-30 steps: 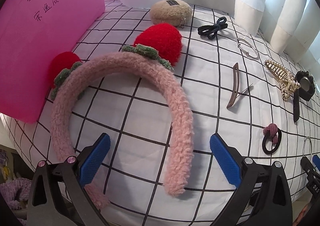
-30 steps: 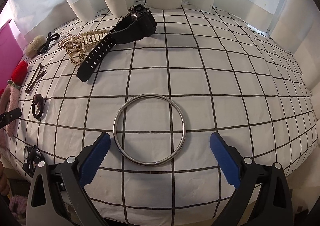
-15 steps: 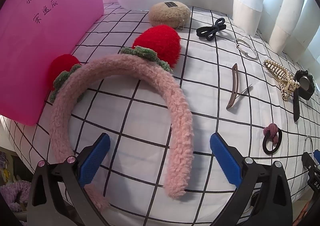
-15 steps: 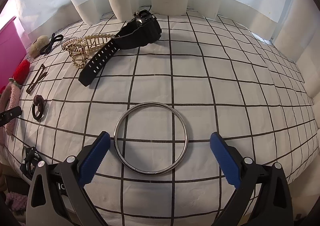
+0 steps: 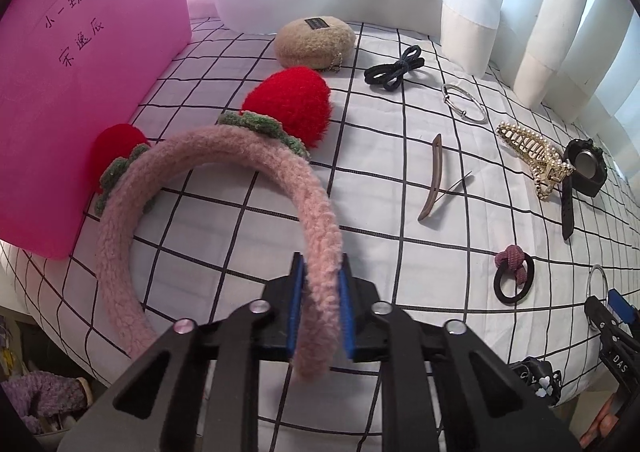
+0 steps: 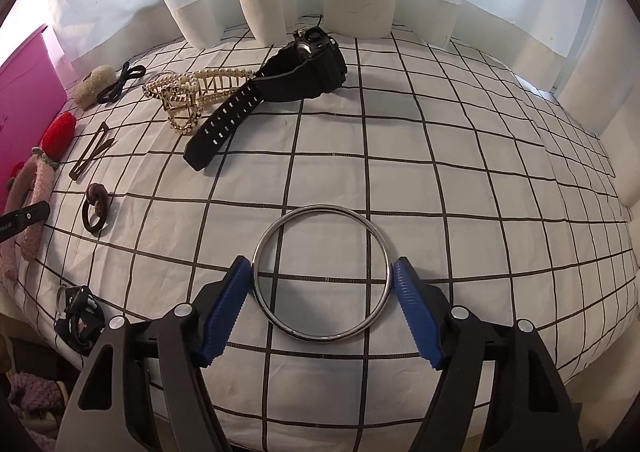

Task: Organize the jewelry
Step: 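Close left tool on the headband while right tool closes on the silver ring, then lift and carry the headband with left tool while right tool carries the ring to the tub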

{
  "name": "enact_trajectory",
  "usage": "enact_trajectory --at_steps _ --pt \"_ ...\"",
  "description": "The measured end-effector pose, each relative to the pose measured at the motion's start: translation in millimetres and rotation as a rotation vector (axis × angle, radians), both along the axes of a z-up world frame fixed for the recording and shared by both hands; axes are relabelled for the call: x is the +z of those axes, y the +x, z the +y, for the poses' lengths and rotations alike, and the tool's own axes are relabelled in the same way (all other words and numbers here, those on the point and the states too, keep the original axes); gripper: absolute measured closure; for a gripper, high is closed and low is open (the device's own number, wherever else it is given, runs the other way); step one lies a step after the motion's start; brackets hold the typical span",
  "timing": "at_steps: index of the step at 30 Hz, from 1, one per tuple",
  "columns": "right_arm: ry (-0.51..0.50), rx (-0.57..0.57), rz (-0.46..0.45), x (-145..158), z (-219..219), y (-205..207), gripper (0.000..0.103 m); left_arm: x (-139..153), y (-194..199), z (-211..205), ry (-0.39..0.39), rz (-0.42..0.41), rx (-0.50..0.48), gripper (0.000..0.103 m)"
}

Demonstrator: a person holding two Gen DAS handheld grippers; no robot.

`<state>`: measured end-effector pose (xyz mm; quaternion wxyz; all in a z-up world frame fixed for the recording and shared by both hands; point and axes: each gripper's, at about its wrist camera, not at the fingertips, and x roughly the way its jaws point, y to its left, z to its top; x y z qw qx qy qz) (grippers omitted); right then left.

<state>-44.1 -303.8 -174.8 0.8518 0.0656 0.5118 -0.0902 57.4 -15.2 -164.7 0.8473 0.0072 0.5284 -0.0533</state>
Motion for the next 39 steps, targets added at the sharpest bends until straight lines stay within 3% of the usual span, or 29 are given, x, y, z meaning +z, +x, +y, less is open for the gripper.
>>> enact_trajectory --at_steps 6,18,39 --pt "0.047 -0.018 -0.009 2 -5 -1 0.033 4 -4 -1 -0.003 -0.005 0.0 0.095" --pt "0.068 -0.002 -0.059 21 -4 -2 0.033 52 -17 -4 -0.034 -0.105 -0.02 0.095" --pt "0.067 0.131 -0.188 98 2 18 0.033 138 -40 -16 -0.118 -0.246 -0.003 0.093"
